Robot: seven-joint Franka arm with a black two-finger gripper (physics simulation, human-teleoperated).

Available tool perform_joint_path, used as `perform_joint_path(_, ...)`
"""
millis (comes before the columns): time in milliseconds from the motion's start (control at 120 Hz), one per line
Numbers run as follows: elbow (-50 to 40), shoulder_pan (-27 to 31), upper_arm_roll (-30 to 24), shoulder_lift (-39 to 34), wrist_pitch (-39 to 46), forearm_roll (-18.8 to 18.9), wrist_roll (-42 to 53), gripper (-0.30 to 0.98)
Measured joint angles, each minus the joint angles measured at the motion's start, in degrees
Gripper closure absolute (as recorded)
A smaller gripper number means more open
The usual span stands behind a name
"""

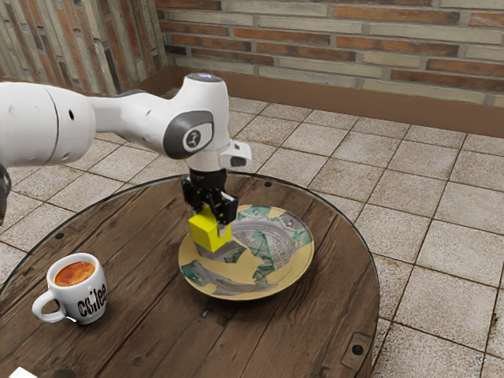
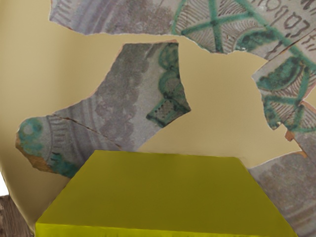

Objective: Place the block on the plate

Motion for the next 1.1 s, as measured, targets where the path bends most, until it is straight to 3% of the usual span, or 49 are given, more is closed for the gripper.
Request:
perform_joint_path(233,0.0,-0.4,-0.1,4.2,1.0,0.0,0.0,0.28)
perform_joint_path(500,0.0,-0.6,-0.2,3.9,1.6,-0.2,0.2,0.09)
perform_joint_path(800,-2.5,-1.6,-0.2,-6.3,0.8,-0.2,0.2,0.02)
perform_joint_path(1100,-0.1,0.6,-0.1,-15.8,-8.5,-0.4,-5.1,0.01)
